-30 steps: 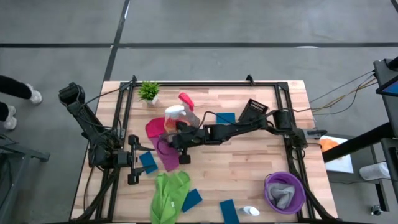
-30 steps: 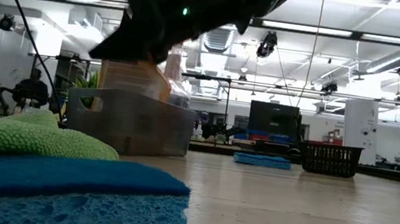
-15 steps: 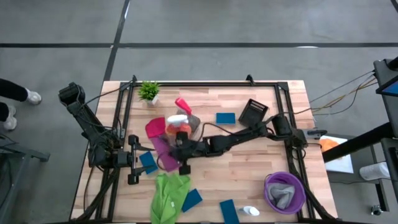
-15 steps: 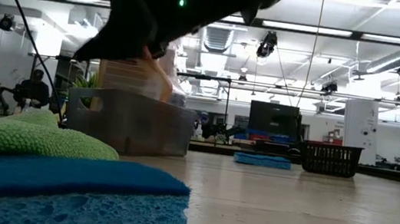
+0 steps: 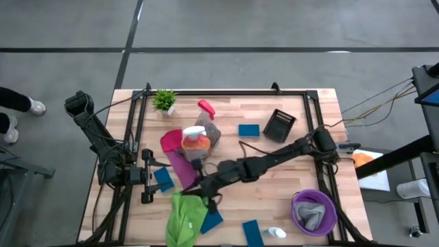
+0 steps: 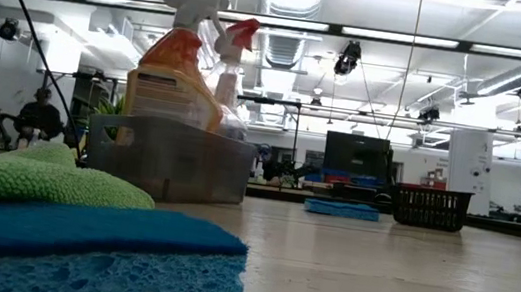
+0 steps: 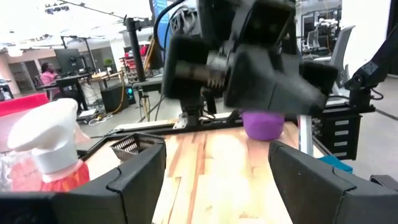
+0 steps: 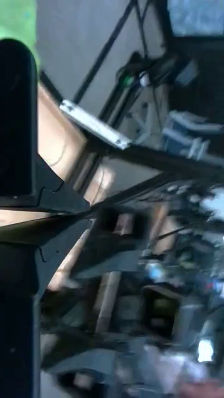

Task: Pick & Place Kitchen Items
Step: Put the white bottle into the gray bin

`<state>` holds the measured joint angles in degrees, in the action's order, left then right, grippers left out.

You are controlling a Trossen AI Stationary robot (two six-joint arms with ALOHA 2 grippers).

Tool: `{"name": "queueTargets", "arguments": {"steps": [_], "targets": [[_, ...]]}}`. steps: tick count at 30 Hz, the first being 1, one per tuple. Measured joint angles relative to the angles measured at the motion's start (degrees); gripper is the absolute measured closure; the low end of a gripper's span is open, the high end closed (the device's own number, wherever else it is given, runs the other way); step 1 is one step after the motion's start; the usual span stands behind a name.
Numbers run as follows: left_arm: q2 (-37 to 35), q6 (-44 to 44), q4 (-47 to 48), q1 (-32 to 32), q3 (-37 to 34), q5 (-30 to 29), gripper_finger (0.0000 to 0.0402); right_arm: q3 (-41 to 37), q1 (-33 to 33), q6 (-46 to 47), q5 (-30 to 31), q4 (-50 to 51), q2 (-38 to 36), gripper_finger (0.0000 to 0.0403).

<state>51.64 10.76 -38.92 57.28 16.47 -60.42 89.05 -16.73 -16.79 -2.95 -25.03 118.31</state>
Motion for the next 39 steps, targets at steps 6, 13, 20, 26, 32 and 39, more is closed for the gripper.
{"name": "queueTargets", "arguments": {"steps": [6, 13, 20, 26, 32, 39], "targets": [[1.7, -1.3, 0.2, 0.0, 0.0, 0.3, 0.0120, -8.2, -0.3, -2.2, -3.8, 1.0, -8.6, 0.0385], [3.3, -2.3, -0.2, 0.0, 0.0, -0.1, 0.0120, -11.7, -2.1, 7.9, 1.8, 25.8, -23.4, 0.0356], [3.3, -3.2, 0.0, 0.0, 0.0, -0.2, 0.0120, -8.8, -8.8, 17.4, 13.7, 50.7, -31.6, 0.0203], [3.3, -3.1, 0.0, 0.0, 0.0, -0.2, 0.0120, -0.8, -14.8, 34.9, 15.2, 70.4, -30.3, 0.0124], [3.3, -3.1, 0.0, 0.0, 0.0, -0.2, 0.0120, 7.7, -20.0, 49.1, 15.0, 86.0, -24.2, 0.0118], [3.3, -3.1, 0.2, 0.0, 0.0, -0.2, 0.0120, 15.0, -24.9, 65.1, 8.3, 95.7, -17.7, 0.0119]]}}
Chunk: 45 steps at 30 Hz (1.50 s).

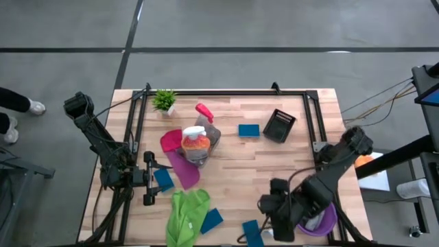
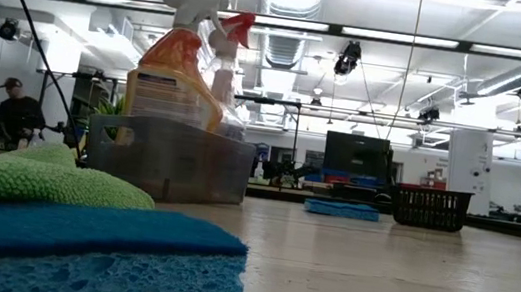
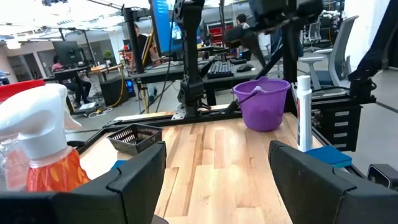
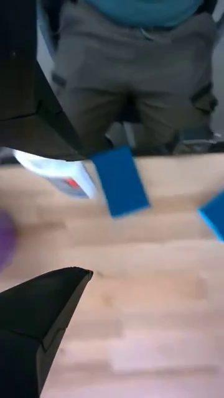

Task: Pick & Place Kitchen Items
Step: Put the white bottle into the gray bin

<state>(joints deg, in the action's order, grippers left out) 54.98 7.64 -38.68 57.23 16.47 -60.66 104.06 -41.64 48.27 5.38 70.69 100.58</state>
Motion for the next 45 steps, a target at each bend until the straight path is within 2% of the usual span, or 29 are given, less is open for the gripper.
{"name": "queueTargets", "arguments": {"steps": [8, 14, 22, 45], "targets": [[0.0, 1.5, 0.2, 0.0, 0.0, 0.0, 0.0120, 5.6, -3.2, 10.6, -5.1, 4.5, 5.9, 0.0120], [0.0, 2.8, 0.2, 0.0, 0.0, 0.0, 0.0120, 8.3, -4.9, 14.9, -5.3, 5.0, 7.8, 0.0120], [0.0, 4.0, 0.2, 0.0, 0.0, -0.4, 0.0120, 8.3, -6.9, 20.6, -5.5, 5.3, 7.9, 0.0120], [0.0, 4.1, 0.2, -0.1, 0.0, -0.7, 0.0120, 7.9, -7.1, 19.2, -5.4, 6.3, 13.4, 0.0120]]}}
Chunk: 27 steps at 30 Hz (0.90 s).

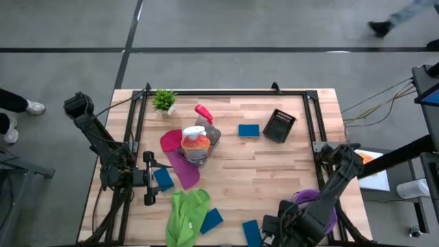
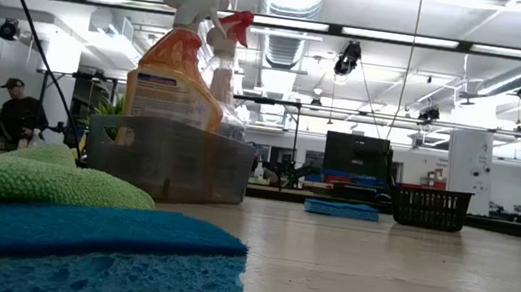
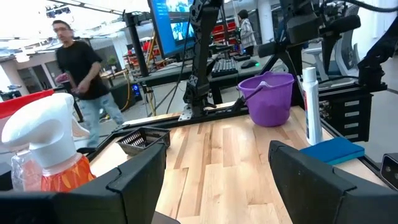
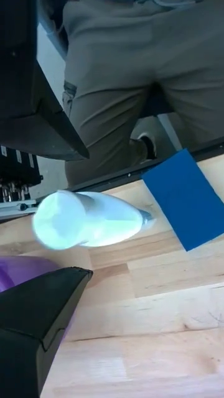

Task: Pick & Place Kitchen Items
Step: Put the white bottle into the gray bin

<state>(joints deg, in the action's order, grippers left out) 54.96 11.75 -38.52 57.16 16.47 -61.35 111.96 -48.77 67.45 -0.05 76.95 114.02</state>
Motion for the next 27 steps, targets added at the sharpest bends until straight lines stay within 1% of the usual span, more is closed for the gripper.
{"name": "queueTargets", "arguments": {"steps": [27], "targets": [[0.0, -0.2, 0.0, 0.0, 0.0, -0.2, 0.0120, -0.7, 0.3, -2.3, 0.0, -1.0, 0.4, 0.0120]]}}
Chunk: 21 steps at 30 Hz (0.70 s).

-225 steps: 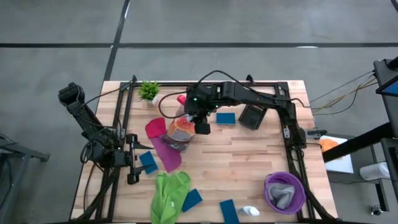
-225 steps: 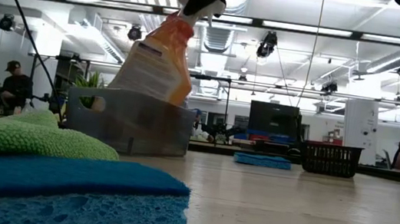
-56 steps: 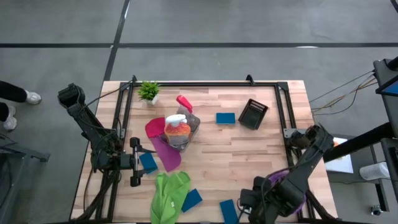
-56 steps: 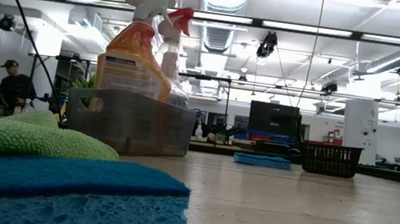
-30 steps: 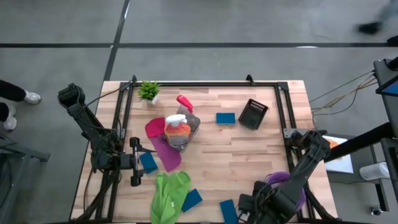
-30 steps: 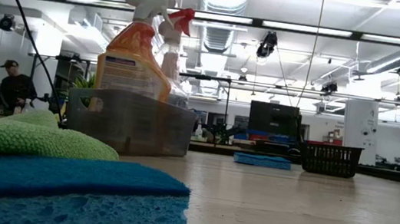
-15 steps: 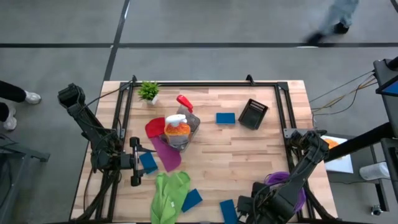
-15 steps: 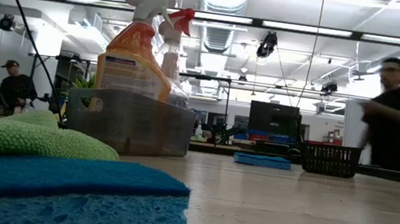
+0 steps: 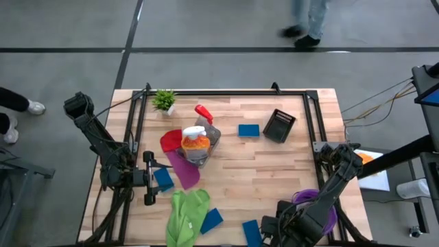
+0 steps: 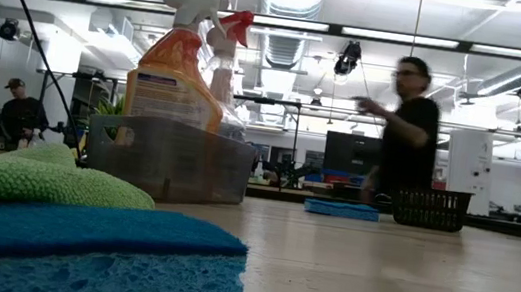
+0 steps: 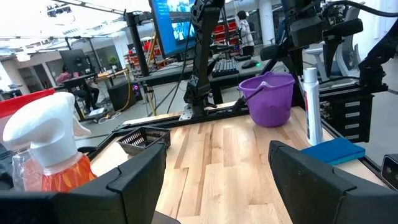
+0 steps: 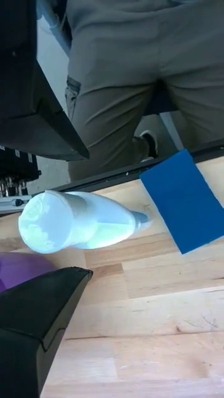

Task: Pick & Place Kitchen Items
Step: Put the white bottle into the gray bin

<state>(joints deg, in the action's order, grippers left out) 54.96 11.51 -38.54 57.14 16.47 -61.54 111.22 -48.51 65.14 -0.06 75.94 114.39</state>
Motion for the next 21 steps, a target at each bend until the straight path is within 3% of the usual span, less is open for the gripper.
{"name": "queueTargets", "arguments": {"steps": [6, 16, 21], "targets": [[0.0, -0.6, 0.0, 0.0, 0.0, 0.0, 0.0120, 0.0, 0.0, 0.0, 0.0, 0.0, 0.0, 0.0139], [0.0, -0.6, 0.0, 0.0, 0.0, 0.0, 0.0120, 0.0, 0.0, -0.1, 0.0, 0.2, 0.0, 0.0290], [0.0, -0.6, 0.0, 0.0, 0.0, 0.0, 0.0120, 0.0, 0.0, -0.5, -0.3, 0.0, 0.0, 0.0295]]}}
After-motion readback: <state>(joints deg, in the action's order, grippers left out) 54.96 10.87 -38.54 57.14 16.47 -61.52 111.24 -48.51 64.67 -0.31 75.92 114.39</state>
